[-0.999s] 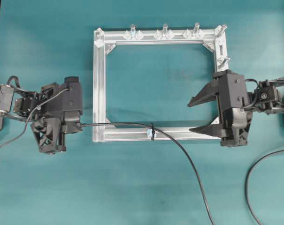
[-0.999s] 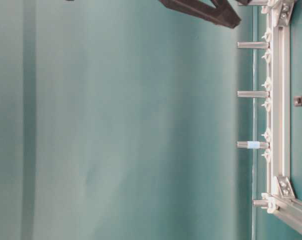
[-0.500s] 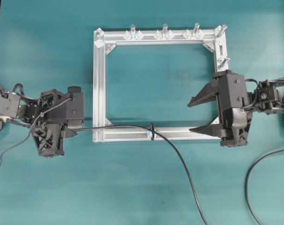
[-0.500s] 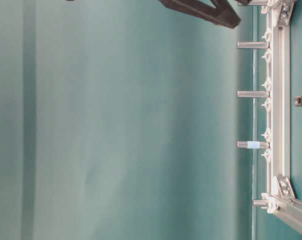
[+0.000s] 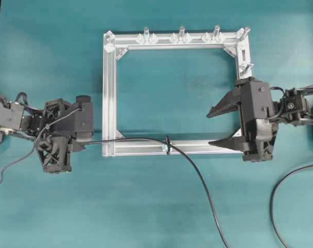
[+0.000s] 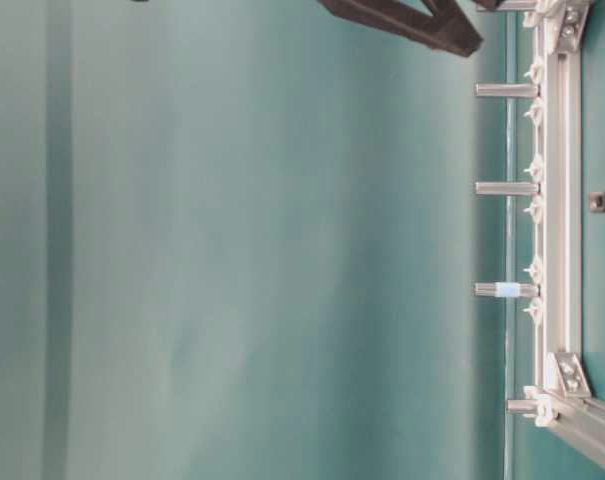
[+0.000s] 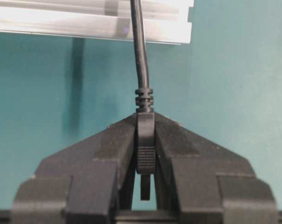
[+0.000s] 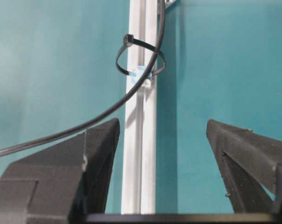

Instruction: Insert the wire through the string loop located in the center.

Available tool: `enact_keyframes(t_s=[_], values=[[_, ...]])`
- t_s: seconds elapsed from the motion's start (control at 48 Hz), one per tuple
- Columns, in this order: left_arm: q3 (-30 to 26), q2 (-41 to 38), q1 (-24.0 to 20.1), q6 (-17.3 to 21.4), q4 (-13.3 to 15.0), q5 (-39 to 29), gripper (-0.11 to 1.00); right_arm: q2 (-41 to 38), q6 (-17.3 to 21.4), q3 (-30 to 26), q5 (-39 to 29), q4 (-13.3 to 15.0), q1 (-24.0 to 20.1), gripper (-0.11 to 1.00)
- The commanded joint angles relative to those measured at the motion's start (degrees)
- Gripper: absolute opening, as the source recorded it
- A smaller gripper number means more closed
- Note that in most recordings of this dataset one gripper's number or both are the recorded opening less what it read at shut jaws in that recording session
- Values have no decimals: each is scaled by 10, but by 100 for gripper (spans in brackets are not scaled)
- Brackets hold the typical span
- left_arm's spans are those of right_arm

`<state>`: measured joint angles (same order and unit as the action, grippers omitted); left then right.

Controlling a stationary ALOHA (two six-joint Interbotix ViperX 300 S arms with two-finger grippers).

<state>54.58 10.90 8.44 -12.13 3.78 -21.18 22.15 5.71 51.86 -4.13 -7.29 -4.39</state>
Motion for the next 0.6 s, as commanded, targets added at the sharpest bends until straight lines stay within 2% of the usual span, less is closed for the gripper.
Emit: enact_keyframes(t_s=[0.0, 0.125, 0.146, 0.25, 0.583], values=[[-15, 10, 3, -7, 1, -1, 18, 3, 1, -13, 4, -1, 0, 77], [-18, 10, 4, -4, -3, -1, 55, 3, 1, -13, 4, -1, 0, 77], [-19, 10, 4, -4, -3, -1, 58, 3, 1, -13, 4, -1, 0, 77], [-19, 10, 6, -4, -3, -1, 49, 3, 1, -13, 4, -1, 0, 77], [-32, 25, 9, -1, -9, 2, 48, 3, 1, -12, 4, -1, 0, 77]])
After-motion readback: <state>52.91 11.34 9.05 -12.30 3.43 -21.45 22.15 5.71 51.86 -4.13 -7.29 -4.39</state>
